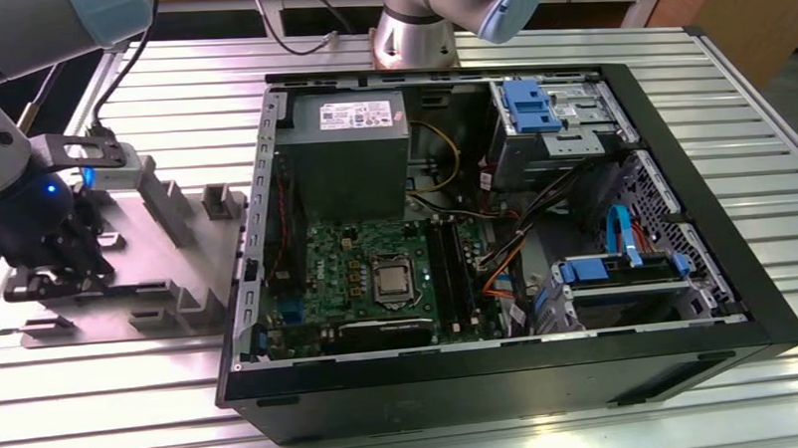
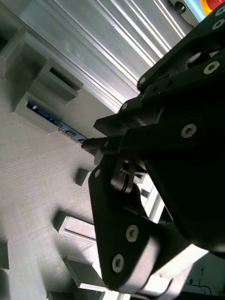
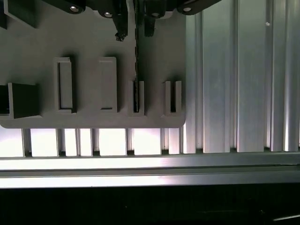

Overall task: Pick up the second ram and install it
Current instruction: 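Pick up the second ram and move it above second insertion slot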

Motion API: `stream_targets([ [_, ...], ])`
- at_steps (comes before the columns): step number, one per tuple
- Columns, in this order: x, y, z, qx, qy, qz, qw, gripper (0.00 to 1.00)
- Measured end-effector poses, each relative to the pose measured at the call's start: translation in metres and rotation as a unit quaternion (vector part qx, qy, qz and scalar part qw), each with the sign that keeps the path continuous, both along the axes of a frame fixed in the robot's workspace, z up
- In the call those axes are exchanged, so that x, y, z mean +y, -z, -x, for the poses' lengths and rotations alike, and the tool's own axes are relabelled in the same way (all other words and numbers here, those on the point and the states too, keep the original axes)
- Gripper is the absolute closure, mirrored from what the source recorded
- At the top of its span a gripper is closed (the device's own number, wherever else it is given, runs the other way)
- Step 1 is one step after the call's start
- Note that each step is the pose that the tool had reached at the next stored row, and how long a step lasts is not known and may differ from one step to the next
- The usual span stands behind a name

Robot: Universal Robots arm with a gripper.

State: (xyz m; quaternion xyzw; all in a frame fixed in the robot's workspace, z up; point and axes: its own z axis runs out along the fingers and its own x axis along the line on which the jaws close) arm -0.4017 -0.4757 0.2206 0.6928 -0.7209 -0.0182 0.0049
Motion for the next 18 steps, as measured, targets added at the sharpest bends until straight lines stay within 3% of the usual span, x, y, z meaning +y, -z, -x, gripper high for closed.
stream_targets([
  [3, 0.0000, 0.0000, 0.000, 0.0000, 0.000, 0.0005, 1.0000, 0.64],
  [6, 0.0000, 0.0027, 0.001, -0.0007, 0.000, 0.0007, 1.0000, 0.64],
  [13, 0.0000, 0.0118, 0.007, -0.0075, -0.003, 0.0006, 1.0000, 0.64],
  [18, 0.0000, 0.0166, 0.009, -0.0091, -0.005, 0.0008, 0.9999, 0.64],
])
